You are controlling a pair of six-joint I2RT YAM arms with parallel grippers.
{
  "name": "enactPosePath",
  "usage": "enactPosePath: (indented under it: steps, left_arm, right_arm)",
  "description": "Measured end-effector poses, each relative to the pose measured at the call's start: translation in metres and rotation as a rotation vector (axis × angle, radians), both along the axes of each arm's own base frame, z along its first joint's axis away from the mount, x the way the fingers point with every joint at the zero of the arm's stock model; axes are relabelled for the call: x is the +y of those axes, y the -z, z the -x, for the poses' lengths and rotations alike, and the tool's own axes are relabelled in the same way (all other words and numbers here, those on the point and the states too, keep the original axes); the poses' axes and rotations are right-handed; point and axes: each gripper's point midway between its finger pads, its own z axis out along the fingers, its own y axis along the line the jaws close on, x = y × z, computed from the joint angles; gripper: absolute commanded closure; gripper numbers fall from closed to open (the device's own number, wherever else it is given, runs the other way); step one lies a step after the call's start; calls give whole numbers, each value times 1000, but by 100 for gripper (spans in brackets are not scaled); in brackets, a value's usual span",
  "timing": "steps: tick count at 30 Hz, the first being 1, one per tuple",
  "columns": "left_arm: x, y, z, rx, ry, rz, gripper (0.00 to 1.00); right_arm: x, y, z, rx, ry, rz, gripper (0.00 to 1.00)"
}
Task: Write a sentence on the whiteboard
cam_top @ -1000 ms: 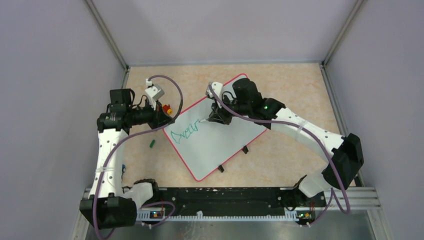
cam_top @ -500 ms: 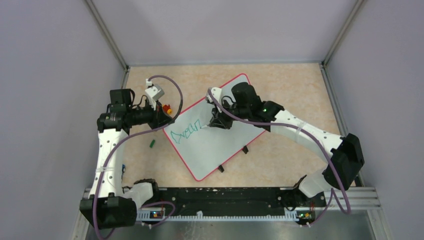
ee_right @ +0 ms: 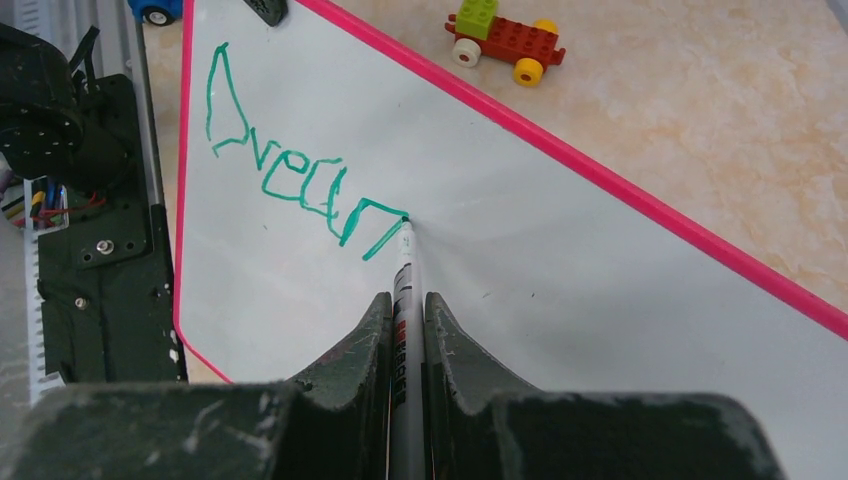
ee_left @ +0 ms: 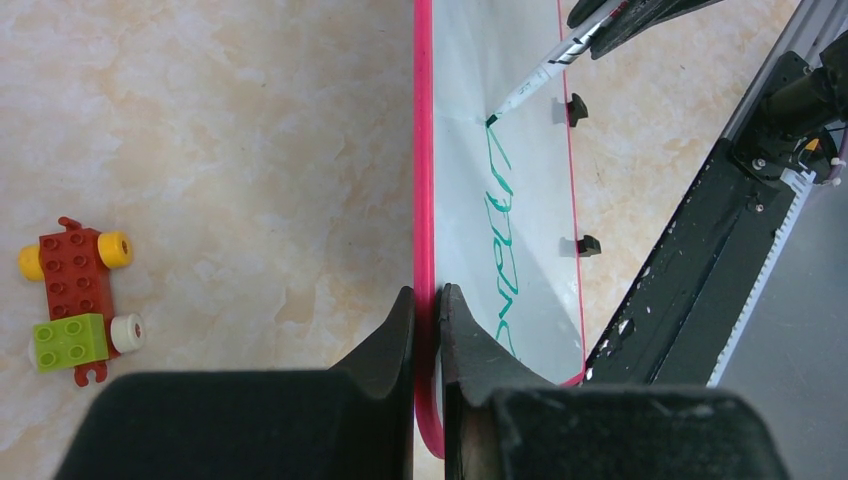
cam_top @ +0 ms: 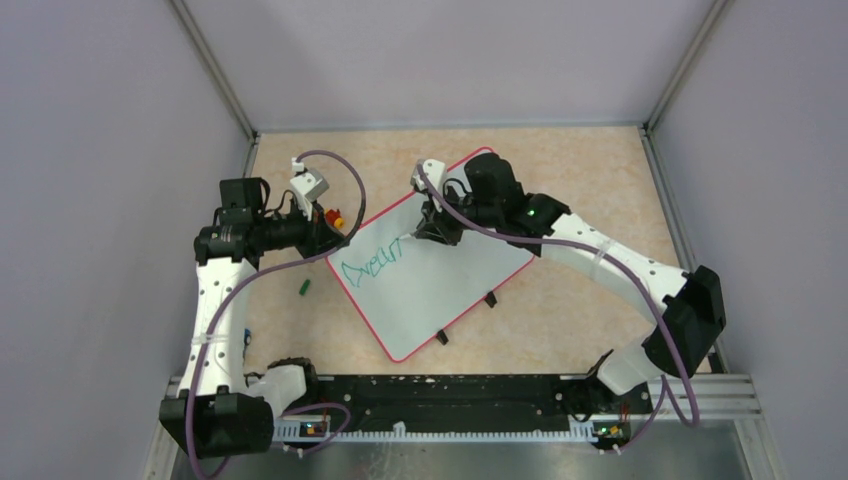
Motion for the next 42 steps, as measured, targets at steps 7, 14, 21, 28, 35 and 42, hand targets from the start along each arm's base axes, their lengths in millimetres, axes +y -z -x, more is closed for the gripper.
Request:
enactPosePath:
  steps: [7, 14, 21, 28, 35, 42]
  left_arm:
    - [0, 0, 0, 0, -1, -1, 100]
    - [0, 0, 0, -1, -2, -3, 100]
    - [1, 0, -1, -1, -4, -5, 100]
    - [1, 1, -1, 0, -5, -6, 100]
    - [0, 0, 0, -1, -3, -6, 100]
    - [0, 0, 0, -1, 0, -4, 100]
  right_arm:
    - [-2, 0, -2, 0, 6, 1, 100]
    - [-7, 0, -8, 1, 24, 1, 100]
    - [-9, 1, -8, 4, 23, 0, 100]
    - [-14, 15, 1, 34, 2, 19, 100]
    - [-17, 23, 10, 32, -18, 45, 100]
    - [-20, 25, 15, 31, -27, 62, 100]
